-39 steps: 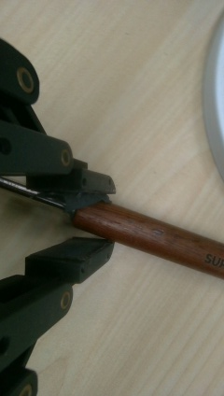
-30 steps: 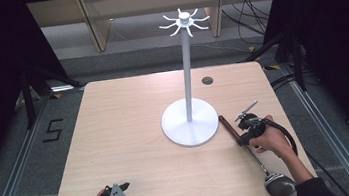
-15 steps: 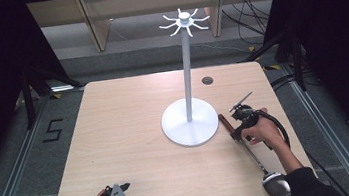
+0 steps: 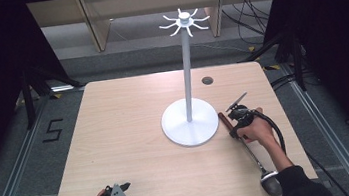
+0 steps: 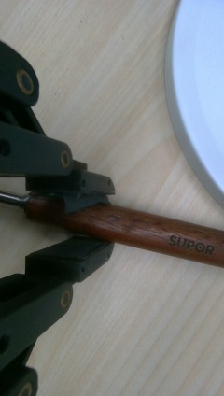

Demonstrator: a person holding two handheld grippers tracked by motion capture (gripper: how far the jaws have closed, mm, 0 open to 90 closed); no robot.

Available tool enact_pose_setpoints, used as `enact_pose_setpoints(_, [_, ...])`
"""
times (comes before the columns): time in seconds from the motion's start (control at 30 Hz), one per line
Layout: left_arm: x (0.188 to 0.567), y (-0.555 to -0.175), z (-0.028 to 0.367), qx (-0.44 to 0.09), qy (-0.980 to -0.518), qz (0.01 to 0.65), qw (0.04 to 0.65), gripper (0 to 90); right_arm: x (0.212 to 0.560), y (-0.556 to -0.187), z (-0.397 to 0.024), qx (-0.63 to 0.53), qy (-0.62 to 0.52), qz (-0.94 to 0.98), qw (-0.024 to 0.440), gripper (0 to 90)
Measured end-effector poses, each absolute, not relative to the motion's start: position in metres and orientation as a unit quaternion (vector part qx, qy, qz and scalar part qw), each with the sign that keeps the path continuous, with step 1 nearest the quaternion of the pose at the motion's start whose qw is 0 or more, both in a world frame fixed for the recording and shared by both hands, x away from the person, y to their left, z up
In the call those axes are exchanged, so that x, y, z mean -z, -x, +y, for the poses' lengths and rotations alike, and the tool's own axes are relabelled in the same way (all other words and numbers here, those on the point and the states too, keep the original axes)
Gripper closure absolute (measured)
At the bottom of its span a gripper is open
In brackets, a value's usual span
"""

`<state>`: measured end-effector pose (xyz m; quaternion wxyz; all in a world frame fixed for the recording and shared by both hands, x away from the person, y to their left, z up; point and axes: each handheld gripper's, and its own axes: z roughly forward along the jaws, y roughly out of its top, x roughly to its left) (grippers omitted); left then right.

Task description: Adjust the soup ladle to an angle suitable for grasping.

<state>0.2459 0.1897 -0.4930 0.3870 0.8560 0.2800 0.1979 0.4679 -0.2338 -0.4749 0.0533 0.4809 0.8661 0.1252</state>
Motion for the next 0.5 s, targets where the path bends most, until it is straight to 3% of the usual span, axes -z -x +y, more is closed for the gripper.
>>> enact_pose_setpoints(0.2, [0.493, -0.246, 0.189, -0.2, -0.854, 0.283, 0.389, 15.7, 0.455, -0.464, -0.239, -0.185, -0.473, 0.858, 0.072, 74.1])
enact_pose_setpoints(0.5, [0.493, -0.246, 0.189, -0.207, -0.853, 0.282, 0.386, 15.7, 0.419, -0.446, -0.252, -0.248, -0.454, 0.849, 0.107, 74.2])
